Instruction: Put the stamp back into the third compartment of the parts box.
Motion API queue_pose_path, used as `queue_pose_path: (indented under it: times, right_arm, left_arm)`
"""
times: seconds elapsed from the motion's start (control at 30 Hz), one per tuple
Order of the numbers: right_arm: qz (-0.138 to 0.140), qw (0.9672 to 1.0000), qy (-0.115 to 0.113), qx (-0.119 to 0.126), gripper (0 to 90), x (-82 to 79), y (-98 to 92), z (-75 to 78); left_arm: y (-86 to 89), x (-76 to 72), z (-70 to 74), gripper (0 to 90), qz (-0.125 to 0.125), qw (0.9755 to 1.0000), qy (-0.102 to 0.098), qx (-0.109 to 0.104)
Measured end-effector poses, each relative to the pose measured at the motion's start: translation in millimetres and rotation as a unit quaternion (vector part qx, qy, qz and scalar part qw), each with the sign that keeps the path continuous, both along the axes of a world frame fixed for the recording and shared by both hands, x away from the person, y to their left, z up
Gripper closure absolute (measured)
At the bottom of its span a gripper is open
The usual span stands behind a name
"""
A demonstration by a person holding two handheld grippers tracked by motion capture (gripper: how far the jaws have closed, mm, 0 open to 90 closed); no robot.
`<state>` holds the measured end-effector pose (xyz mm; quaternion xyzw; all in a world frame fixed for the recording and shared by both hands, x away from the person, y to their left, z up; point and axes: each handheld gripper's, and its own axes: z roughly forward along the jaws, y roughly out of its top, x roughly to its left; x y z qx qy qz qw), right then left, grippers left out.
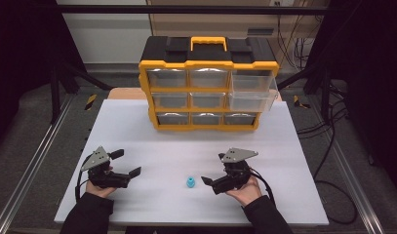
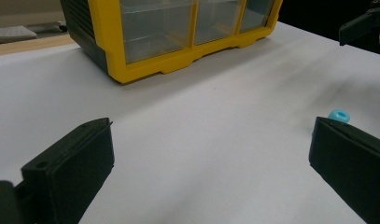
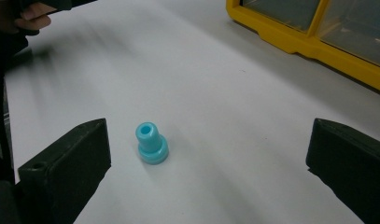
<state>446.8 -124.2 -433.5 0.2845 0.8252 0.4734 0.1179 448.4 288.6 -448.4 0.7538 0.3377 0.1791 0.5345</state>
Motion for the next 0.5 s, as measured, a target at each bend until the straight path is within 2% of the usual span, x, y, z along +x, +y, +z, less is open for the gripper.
queue_pose_path:
  times: [0.5]
  right_arm:
    - [0.018,0.9995,0.012,-0.022,0.5,2.0,21.6,-0.7]
  left_arm:
    - [-0.1,0.2,-0.2,0.0,0.0,1.0,0.0,0.001]
